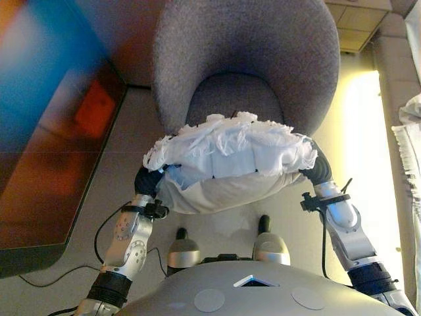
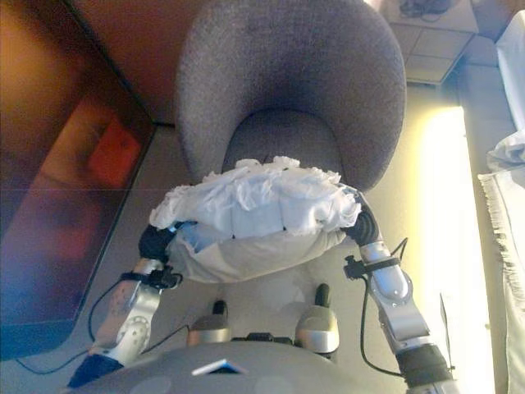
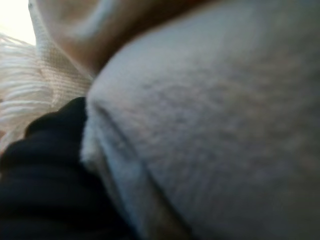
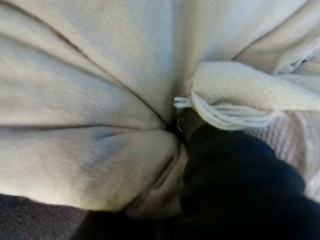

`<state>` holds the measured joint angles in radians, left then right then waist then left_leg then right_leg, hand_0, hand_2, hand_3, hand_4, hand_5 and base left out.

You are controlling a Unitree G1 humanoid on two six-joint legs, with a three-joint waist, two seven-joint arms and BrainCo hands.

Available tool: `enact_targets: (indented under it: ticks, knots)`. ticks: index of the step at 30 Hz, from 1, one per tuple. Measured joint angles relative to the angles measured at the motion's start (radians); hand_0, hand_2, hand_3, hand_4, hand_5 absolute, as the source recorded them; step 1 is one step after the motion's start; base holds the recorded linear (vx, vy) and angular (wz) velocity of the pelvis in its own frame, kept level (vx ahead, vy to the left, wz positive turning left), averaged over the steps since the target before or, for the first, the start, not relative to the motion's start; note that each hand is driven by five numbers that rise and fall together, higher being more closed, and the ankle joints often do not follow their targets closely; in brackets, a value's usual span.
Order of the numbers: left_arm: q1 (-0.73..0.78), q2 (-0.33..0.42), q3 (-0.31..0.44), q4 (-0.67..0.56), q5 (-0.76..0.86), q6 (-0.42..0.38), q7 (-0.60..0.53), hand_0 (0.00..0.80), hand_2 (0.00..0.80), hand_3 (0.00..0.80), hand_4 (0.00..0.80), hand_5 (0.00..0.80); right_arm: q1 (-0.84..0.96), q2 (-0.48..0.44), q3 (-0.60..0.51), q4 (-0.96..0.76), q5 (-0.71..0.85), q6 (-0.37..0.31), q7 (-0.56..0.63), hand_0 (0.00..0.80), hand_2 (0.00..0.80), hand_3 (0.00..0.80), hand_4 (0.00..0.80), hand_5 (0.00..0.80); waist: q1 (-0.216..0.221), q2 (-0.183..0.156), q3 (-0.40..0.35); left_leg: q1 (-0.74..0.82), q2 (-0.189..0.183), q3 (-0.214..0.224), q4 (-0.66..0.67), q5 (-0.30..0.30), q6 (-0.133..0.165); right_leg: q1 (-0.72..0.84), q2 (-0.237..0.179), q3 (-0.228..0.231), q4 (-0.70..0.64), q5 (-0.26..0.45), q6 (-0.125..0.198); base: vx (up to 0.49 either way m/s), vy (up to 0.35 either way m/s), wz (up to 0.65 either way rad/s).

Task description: Pick up the cushion and take it to the sofa

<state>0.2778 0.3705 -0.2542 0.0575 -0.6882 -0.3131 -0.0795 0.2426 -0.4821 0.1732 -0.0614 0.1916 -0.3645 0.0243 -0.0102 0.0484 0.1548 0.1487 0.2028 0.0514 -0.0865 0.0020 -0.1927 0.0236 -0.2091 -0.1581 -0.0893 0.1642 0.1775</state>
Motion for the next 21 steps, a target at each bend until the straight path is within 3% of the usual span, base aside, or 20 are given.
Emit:
enact_targets:
  ticks: [7, 12, 13, 16, 18, 20, 21]
  knots:
    - [0.000, 0.006, 0.000, 0.000, 0.000, 0.001, 0.000, 0.800, 0.800, 0.800, 0.800, 0.800, -0.001, 0.000, 0.014, -0.004, 0.001, 0.000, -0.031, 0.800, 0.800, 0.800, 0.800, 0.800, -0.001, 0.000, -0.024, 0.013, 0.008, 0.003, 0.000, 0.001, 0.002, 0.009, 0.003, 0.009, 0.001, 0.000, -0.005, 0.015, -0.130, -0.03]
    - [0.000, 0.022, 0.001, -0.002, -0.001, 0.001, 0.006, 0.800, 0.800, 0.800, 0.800, 0.800, -0.002, -0.002, 0.038, -0.004, 0.013, 0.000, -0.051, 0.800, 0.800, 0.800, 0.800, 0.800, 0.000, 0.003, -0.031, 0.029, 0.027, 0.001, 0.003, 0.006, 0.014, 0.017, 0.031, 0.014, 0.001, -0.003, -0.016, 0.020, -0.187, -0.01]
    - [0.001, 0.024, 0.001, -0.003, -0.002, 0.001, 0.012, 0.800, 0.800, 0.800, 0.800, 0.800, -0.004, -0.005, 0.046, -0.004, 0.018, 0.000, -0.054, 0.800, 0.800, 0.800, 0.800, 0.800, 0.002, 0.003, -0.031, 0.030, 0.037, 0.000, 0.012, 0.002, 0.025, 0.021, 0.038, 0.015, 0.001, -0.006, -0.021, 0.010, -0.154, 0.00]
    - [0.003, 0.023, 0.001, -0.003, -0.003, 0.000, 0.030, 0.800, 0.800, 0.800, 0.800, 0.800, -0.008, -0.007, 0.058, -0.004, 0.018, 0.000, -0.059, 0.800, 0.800, 0.800, 0.800, 0.800, 0.003, 0.002, -0.024, 0.027, 0.053, 0.003, 0.040, 0.000, 0.099, 0.039, 0.058, 0.019, 0.002, -0.015, -0.035, -0.059, -0.187, 0.07]
    - [-0.001, 0.023, 0.001, -0.002, -0.015, -0.002, 0.031, 0.800, 0.800, 0.800, 0.800, 0.800, -0.025, -0.008, 0.070, -0.004, 0.018, 0.000, -0.080, 0.800, 0.800, 0.800, 0.800, 0.800, 0.001, -0.007, -0.009, -0.011, 0.060, 0.012, 0.104, 0.018, 0.124, 0.035, 0.065, 0.026, 0.019, -0.027, -0.053, -0.083, -0.216, 0.18]
    - [-0.022, 0.022, -0.001, 0.000, -0.017, -0.005, 0.031, 0.800, 0.800, 0.800, 0.800, 0.800, -0.051, -0.012, 0.073, -0.004, 0.017, -0.003, -0.105, 0.800, 0.800, 0.800, 0.800, 0.800, -0.001, -0.021, 0.015, -0.065, 0.068, 0.066, 0.161, 0.056, 0.182, 0.002, 0.068, 0.007, 0.087, -0.057, -0.076, -0.018, -0.197, 0.37]
    - [-0.034, 0.017, -0.003, 0.001, -0.023, -0.005, 0.031, 0.800, 0.800, 0.800, 0.800, 0.800, -0.063, -0.018, 0.073, -0.004, 0.017, -0.006, -0.117, 0.800, 0.800, 0.800, 0.800, 0.800, -0.002, -0.024, 0.026, -0.078, 0.071, 0.091, 0.174, 0.059, 0.229, -0.021, 0.072, -0.005, 0.109, -0.069, -0.088, 0.029, -0.162, 0.22]
